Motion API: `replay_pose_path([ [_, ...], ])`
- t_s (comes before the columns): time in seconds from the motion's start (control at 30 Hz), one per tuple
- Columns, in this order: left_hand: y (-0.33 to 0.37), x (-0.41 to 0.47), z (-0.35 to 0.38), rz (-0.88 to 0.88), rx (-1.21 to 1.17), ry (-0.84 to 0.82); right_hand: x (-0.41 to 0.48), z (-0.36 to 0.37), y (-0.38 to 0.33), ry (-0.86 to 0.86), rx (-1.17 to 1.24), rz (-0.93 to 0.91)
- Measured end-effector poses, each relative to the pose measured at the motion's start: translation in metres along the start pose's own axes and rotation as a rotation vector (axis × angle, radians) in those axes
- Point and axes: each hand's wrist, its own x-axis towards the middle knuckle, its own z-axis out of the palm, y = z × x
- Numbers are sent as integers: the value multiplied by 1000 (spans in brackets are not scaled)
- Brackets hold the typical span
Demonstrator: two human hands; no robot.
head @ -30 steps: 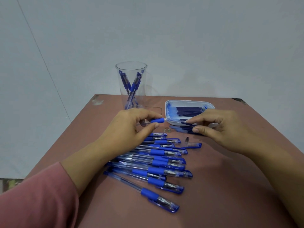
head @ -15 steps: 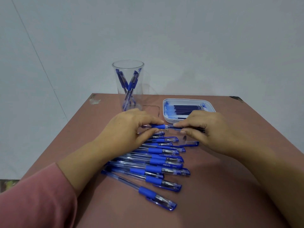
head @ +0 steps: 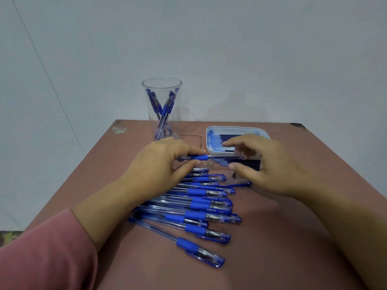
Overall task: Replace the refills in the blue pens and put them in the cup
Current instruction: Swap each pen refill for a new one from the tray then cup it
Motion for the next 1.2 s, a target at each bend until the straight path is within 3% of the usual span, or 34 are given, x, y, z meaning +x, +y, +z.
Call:
replay_pose_path([
  [0.43,2,0,1,10,-29,25,2,10,-11,58,164,73],
  [0.77,-1,0,1,-2,-35,7,5,-6,9,2,48,51],
  [0.93,1,-1,1,-3,-31,-4,6,-9,22,-237,-113,83],
  [1.2,0,0,2,24,-16,20,17,-2,7,-438,-228,148],
])
